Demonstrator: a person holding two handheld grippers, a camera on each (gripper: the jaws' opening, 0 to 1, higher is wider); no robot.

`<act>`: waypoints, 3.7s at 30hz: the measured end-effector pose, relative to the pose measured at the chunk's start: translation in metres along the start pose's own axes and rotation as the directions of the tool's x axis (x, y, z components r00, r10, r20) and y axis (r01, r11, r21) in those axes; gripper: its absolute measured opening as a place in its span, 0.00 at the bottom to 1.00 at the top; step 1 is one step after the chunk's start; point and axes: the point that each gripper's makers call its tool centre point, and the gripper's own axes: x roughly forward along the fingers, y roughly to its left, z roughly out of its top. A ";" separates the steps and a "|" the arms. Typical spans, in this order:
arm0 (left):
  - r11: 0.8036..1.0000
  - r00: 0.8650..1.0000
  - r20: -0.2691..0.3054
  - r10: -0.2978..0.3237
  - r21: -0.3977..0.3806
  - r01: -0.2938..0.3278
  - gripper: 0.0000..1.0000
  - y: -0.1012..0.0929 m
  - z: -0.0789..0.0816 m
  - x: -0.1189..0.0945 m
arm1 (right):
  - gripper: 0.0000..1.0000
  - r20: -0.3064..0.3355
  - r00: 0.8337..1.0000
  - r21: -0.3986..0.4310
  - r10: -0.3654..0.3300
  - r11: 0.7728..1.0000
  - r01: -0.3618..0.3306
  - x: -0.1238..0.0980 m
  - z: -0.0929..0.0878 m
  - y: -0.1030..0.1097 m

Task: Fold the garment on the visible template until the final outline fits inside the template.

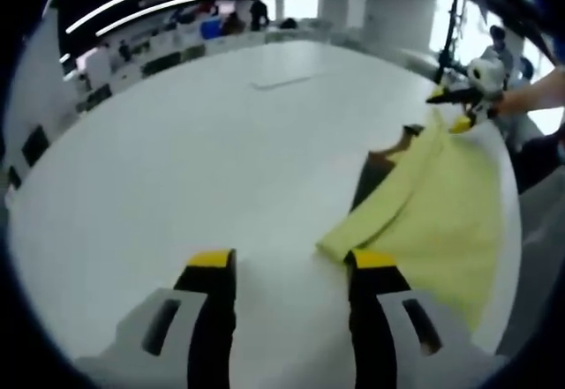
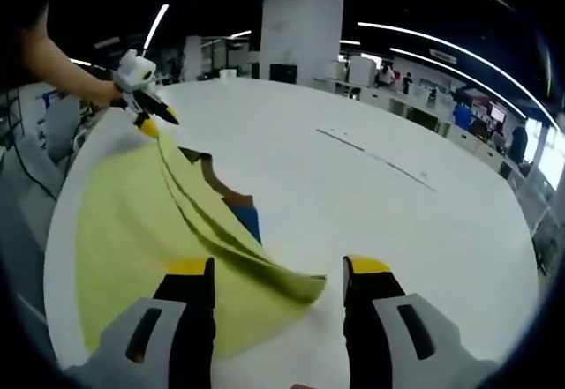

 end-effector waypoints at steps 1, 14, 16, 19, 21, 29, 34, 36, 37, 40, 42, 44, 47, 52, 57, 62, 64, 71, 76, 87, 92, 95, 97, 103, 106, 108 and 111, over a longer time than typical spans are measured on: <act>1.000 1.000 -0.001 0.001 -0.001 -0.001 0.44 0.000 0.001 0.001 | 0.57 0.000 1.000 0.002 -0.003 1.000 0.003 0.001 0.000 -0.001; 0.998 1.000 -0.013 0.010 -0.060 -0.011 0.43 0.014 0.010 0.010 | 0.57 -0.013 1.000 0.017 -0.021 1.000 0.021 0.015 -0.004 -0.014; 0.998 1.000 -0.016 0.012 -0.057 -0.012 0.43 0.016 0.013 0.012 | 0.57 -0.014 1.000 0.018 -0.024 1.000 0.025 0.016 -0.003 -0.014; 0.998 1.000 -0.022 0.007 -0.066 -0.008 0.43 0.019 0.016 0.016 | 0.57 -0.012 0.999 0.034 -0.032 0.999 0.033 0.017 -0.002 -0.017; 0.998 1.000 -0.019 0.008 -0.067 -0.009 0.43 0.021 0.018 0.018 | 0.58 -0.016 0.999 0.056 -0.039 0.998 0.040 0.017 -0.003 -0.020; 0.996 0.999 -0.016 0.028 -0.085 -0.029 0.43 0.028 0.019 0.021 | 0.58 -0.027 0.998 0.089 -0.058 0.994 0.060 0.019 -0.005 -0.027; 0.993 0.997 -0.020 0.074 -0.087 -0.075 0.42 0.040 0.020 0.019 | 0.57 -0.036 0.997 0.104 -0.070 0.992 0.073 0.022 -0.007 -0.030; 0.992 0.997 -0.014 0.079 -0.100 -0.080 0.43 0.043 0.020 0.018 | 0.57 -0.037 0.997 0.110 -0.071 0.991 0.074 0.023 -0.007 -0.031; 0.991 0.997 -0.009 0.081 -0.110 -0.081 0.43 0.043 0.021 0.017 | 0.57 -0.037 0.997 0.110 -0.072 0.991 0.075 0.023 -0.007 -0.031; 0.990 0.996 -0.011 0.086 -0.107 -0.087 0.43 0.044 0.020 0.016 | 0.57 -0.042 0.996 0.115 -0.076 0.990 0.080 0.024 -0.008 -0.032; 0.990 0.996 -0.011 0.086 -0.112 -0.087 0.43 0.043 0.019 0.015 | 0.58 -0.043 0.996 0.126 -0.079 0.989 0.083 0.024 -0.009 -0.033; 0.989 0.996 -0.008 0.085 -0.123 -0.085 0.43 0.043 0.019 0.014 | 0.58 -0.043 0.996 0.131 -0.083 0.987 0.088 0.024 -0.009 -0.034; 0.989 0.996 -0.015 0.091 -0.116 -0.092 0.43 0.044 0.018 0.013 | 0.58 -0.040 0.995 0.136 -0.088 0.986 0.092 0.023 -0.008 -0.035; 0.988 0.996 -0.012 0.086 -0.126 -0.087 0.43 0.042 0.019 0.013 | 0.58 -0.035 0.995 0.151 -0.096 0.983 0.101 0.020 -0.007 -0.037; 0.987 0.996 -0.005 0.084 -0.137 -0.083 0.45 0.039 0.021 0.009 | 0.58 -0.032 0.995 0.155 -0.098 0.983 0.101 0.017 -0.006 -0.035; 0.987 0.996 0.014 0.090 -0.134 -0.087 0.45 0.035 0.027 0.000 | 0.58 -0.024 0.994 0.160 -0.104 0.981 0.106 0.010 -0.002 -0.034; 0.987 0.995 0.022 0.093 -0.137 -0.089 0.45 0.033 0.029 -0.005 | 0.58 -0.018 0.994 0.165 -0.108 0.980 0.110 0.007 0.001 -0.033; 0.988 0.994 0.041 0.098 -0.122 -0.093 0.45 0.026 0.032 -0.022 | 0.59 0.009 0.994 0.158 -0.108 0.982 0.106 -0.006 0.012 -0.025; 0.988 0.993 0.055 0.105 -0.119 -0.098 0.45 0.022 0.035 -0.035 | 0.59 0.025 0.993 0.159 -0.117 0.981 0.112 -0.017 0.020 -0.018; 0.991 0.991 0.097 0.092 -0.106 -0.082 0.47 0.005 0.045 -0.052 | 0.58 0.044 0.994 0.168 -0.101 0.982 0.093 -0.029 0.026 -0.004; 0.993 0.992 0.101 0.074 -0.095 -0.065 0.48 -0.005 0.043 -0.060 | 0.58 0.060 0.993 0.173 -0.103 0.981 0.091 -0.038 0.032 0.002; 0.992 0.991 0.111 0.077 -0.106 -0.065 0.48 -0.009 0.043 -0.067 | 0.59 0.068 0.992 0.180 -0.102 0.980 0.089 -0.041 0.032 0.003; 0.992 0.990 0.122 0.074 -0.113 -0.060 0.48 -0.014 0.043 -0.072 | 0.59 0.070 0.992 0.187 -0.104 0.978 0.089 -0.046 0.033 0.007; 0.994 0.991 0.124 0.055 -0.100 -0.042 0.49 -0.029 0.039 -0.086 | 0.59 0.081 0.991 0.210 -0.109 0.974 0.090 -0.060 0.034 0.019; 0.995 0.989 0.136 0.053 -0.096 -0.040 0.49 -0.036 0.038 -0.093 | 0.59 0.087 0.990 0.224 -0.110 0.971 0.089 -0.066 0.035 0.024; 0.995 0.989 0.137 0.054 -0.087 -0.042 0.49 -0.042 0.037 -0.095 | 0.59 0.100 0.988 0.243 -0.119 0.966 0.092 -0.073 0.036 0.031; 0.995 0.988 0.144 0.046 -0.092 -0.033 0.49 -0.051 0.036 -0.100 | 0.59 0.097 0.988 0.248 -0.116 0.965 0.089 -0.079 0.034 0.042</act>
